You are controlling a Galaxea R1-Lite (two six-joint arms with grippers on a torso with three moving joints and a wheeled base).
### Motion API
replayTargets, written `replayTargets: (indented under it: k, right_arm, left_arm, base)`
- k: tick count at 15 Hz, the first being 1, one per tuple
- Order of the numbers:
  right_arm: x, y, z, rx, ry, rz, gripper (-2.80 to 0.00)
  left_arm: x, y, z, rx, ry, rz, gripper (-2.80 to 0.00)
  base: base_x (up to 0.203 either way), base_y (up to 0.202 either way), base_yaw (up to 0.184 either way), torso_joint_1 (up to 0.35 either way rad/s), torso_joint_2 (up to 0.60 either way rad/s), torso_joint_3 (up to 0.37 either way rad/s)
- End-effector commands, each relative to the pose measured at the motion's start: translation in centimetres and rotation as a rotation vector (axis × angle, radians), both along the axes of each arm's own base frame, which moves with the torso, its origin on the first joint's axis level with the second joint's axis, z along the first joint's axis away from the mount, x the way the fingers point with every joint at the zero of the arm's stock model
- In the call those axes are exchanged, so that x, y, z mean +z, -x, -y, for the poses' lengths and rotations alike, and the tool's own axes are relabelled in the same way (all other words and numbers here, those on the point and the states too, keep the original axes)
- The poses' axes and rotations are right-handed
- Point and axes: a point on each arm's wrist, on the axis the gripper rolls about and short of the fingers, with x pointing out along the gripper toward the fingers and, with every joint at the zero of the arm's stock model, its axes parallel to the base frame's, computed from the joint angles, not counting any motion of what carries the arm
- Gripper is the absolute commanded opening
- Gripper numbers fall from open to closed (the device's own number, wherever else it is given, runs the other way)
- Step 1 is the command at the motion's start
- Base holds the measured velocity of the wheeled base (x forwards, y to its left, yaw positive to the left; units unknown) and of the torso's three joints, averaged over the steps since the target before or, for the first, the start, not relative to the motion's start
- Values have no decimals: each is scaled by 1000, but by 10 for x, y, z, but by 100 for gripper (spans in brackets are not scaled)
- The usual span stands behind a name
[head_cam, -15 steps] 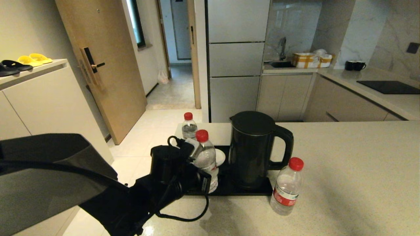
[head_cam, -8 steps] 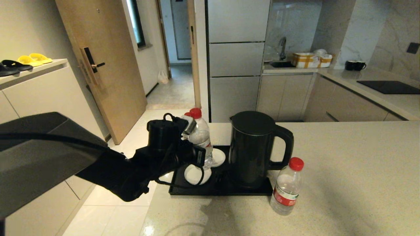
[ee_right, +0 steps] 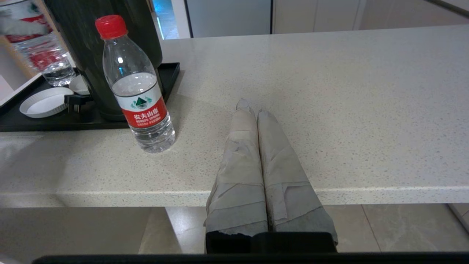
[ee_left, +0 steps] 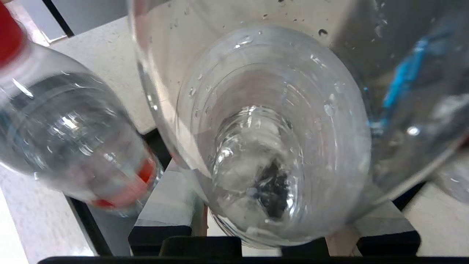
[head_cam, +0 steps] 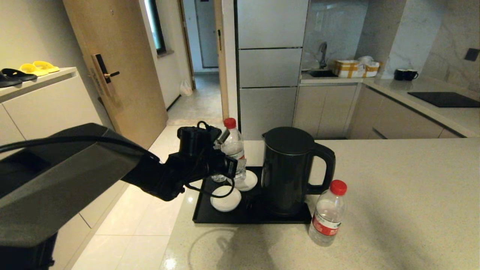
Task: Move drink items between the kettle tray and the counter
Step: Return the bottled water to its original position
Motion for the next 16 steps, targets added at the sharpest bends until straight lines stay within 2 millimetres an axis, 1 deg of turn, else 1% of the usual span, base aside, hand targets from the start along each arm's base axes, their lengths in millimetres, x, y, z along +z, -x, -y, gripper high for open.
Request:
replayTargets:
  k: [1,4,6,7,10,12,13,16]
  right_arm:
    - [0,0,0,0,0,-3,-280]
    - [0,0,0,0,0,-3,-280]
    - [0,0,0,0,0,-3,-280]
    - [0,0,0,0,0,-3,-280]
    - [0,0,0,0,0,-3,-280]
    - [0,0,0,0,0,-3,-280]
    - [0,0,0,0,0,-3,-280]
    - [0,0,0,0,0,-3,-280]
  left_arm:
    - [-11,-17,2,-9,1,-12,-280]
    - [-15,-33,10,3,-15,-33,-280]
    - [-20,-42,18,43,-43,-49,-280]
    - [-21,-41,23,51,-52,-52,-280]
    - [-38,-39,39,103,-93,-47,-280]
    - [-44,-43,44,127,-92,-24,-280]
    - [-44,-44,45,125,-74,5,-280]
    - [-48,-47,49,124,-73,15,-280]
  base:
    - [0,0,0,0,0,0]
    - [0,0,0,0,0,0]
    - [0,0,0,0,0,0]
    - [0,0,0,0,0,0]
    - [0,0,0,0,0,0]
    - [0,0,0,0,0,0]
    - [0,0,0,0,0,0]
    - [0,0,0,0,0,0]
